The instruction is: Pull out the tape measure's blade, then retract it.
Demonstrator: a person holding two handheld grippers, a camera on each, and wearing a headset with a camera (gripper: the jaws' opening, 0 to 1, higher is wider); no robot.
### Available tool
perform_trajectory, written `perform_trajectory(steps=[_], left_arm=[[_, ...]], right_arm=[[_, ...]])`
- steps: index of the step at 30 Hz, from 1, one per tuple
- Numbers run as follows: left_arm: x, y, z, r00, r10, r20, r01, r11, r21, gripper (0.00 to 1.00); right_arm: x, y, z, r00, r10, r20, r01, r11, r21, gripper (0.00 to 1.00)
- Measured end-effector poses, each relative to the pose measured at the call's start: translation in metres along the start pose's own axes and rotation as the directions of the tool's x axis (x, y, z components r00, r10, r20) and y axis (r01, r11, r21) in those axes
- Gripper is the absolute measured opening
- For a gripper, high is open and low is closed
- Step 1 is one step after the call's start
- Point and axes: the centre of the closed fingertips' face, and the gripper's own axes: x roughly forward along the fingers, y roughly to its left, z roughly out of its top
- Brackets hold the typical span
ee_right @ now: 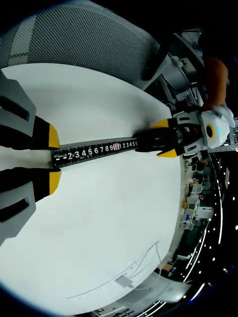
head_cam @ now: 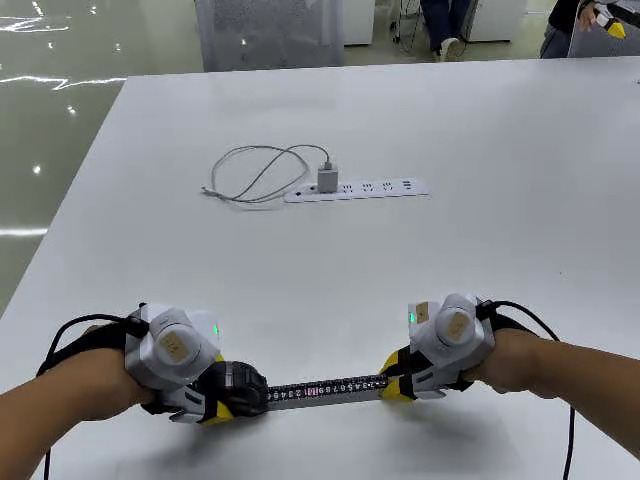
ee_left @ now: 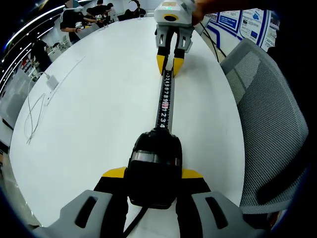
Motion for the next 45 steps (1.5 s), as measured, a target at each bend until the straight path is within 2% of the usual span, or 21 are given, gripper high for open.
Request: perform_trajectory(steps=[16, 45], left_arm=[[0.0006, -0.0005, 0.0003, 1.0000, 0.006, 0.008, -0.006, 1.000, 0.003, 0.32], [0.0012, -0.0018, 0.0013, 0.9999, -0.002, 0.015, 0.002, 1.000, 0.001, 0.32]], right_arm=[[-0.0017, 0.0019, -0.0022, 0.9998, 0.008, 0.019, -0.008, 1.000, 0.014, 0.08], [-0.0052, 0.0022, -0.0067, 0.9999, -0.001, 0.013, 0.001, 1.000, -0.002, 0.08]])
